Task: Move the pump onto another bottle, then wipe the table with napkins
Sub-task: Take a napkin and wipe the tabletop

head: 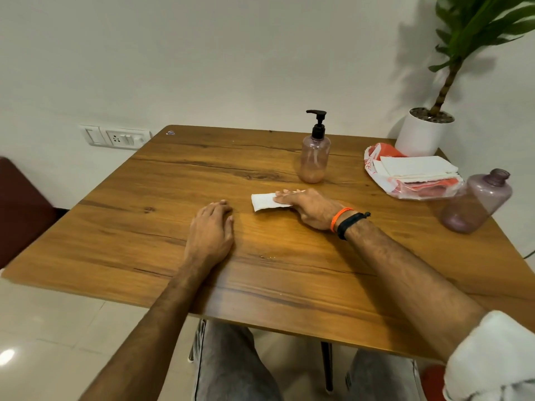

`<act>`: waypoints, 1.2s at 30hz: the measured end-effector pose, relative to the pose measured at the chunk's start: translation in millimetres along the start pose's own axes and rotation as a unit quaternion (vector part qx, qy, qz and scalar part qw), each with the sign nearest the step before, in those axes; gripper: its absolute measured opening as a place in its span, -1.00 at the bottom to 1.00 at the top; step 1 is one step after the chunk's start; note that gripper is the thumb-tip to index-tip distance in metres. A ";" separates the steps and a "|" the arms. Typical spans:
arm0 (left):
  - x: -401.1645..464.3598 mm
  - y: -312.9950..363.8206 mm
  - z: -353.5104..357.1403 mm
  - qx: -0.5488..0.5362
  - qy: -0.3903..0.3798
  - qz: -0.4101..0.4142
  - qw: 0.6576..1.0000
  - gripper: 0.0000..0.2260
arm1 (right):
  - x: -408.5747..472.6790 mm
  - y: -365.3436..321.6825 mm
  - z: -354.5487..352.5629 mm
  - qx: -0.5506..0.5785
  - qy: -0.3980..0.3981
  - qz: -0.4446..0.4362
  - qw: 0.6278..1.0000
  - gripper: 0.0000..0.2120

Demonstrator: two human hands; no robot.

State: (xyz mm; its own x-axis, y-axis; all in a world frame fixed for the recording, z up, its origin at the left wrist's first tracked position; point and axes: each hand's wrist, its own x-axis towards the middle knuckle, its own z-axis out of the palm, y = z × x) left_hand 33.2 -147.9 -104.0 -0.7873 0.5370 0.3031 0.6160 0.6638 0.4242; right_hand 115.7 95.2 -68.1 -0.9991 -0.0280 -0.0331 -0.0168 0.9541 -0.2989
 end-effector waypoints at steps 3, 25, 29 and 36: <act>0.4 -1.1 1.0 -0.001 0.000 0.002 1.000 -0.70 | -19.6 5.6 -1.4 0.009 0.007 0.006 1.000 -0.46; -6.1 -3.4 -1.5 -0.014 -0.004 0.015 1.000 -0.71 | -103.6 -78.2 36.7 -0.056 0.103 0.174 0.978 -0.40; -7.3 -5.0 -3.4 -0.021 -0.007 0.018 1.000 -0.71 | -99.8 -103.3 43.3 -0.074 0.091 0.222 0.968 -0.45; -9.8 -18.4 -10.2 -0.029 0.000 0.010 1.000 -0.71 | -88.9 -137.4 50.9 -0.072 0.063 0.259 0.961 -0.42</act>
State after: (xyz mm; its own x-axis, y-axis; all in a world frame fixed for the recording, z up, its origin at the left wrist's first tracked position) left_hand 29.2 -170.7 -106.1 -0.7745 0.5498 0.3129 0.6295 0.6211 0.4669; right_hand 208.9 -48.6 -72.6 -0.8714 0.4900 -0.0229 0.4881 0.8617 -0.1387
